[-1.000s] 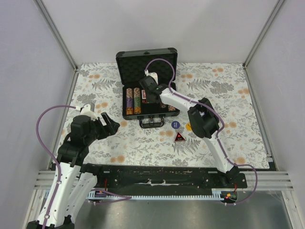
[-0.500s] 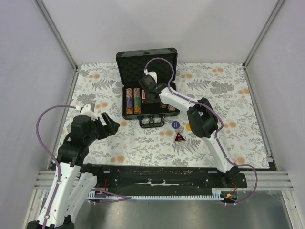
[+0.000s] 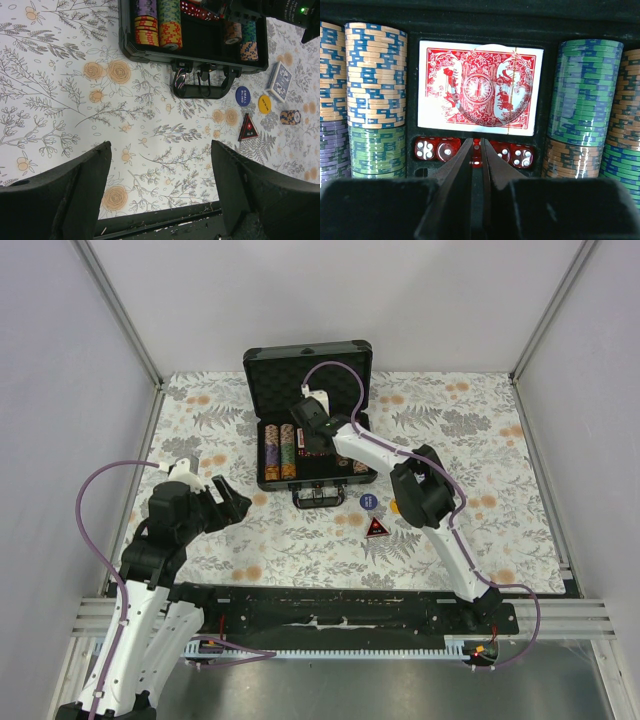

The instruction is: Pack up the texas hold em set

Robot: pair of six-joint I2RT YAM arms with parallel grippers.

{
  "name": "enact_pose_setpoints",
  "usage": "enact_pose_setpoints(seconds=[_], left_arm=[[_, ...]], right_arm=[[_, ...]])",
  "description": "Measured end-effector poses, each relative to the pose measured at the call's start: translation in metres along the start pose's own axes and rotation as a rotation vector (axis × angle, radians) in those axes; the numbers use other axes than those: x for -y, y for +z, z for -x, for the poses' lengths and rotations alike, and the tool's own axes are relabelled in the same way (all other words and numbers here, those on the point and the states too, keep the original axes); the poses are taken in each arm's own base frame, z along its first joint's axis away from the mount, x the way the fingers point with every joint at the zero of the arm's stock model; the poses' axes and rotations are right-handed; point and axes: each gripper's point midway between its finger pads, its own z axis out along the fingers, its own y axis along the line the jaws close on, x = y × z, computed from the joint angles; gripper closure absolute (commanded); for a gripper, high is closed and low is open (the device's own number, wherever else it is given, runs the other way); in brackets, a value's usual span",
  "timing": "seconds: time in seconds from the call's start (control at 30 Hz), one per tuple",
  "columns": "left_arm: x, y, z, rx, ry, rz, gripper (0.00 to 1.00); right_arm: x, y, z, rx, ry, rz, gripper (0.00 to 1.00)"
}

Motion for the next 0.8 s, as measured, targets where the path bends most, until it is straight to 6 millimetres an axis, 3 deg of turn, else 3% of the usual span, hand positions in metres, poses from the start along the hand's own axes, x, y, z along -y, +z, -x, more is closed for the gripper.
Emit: enact_pose_setpoints(seconds=[0.43, 0.63, 0.8], left_arm=[[0.000, 0.000, 0.000, 0.000, 0.000, 0.000, 0.14], [0.000, 0.000, 0.000, -0.001, 0.000, 0.000, 0.14], [0.000, 0.001, 0.000, -0.003, 0.000, 0.002, 0.14]], right_arm=[[-0.005, 0.007, 0.002, -0.003, -0.025, 0.012, 0.78], [-0.006, 0.001, 0.016, 0.016, -0.057, 0.019, 0.73], [-0.007, -0.003, 0.028, 0.038, -0.068, 0.026, 0.74]])
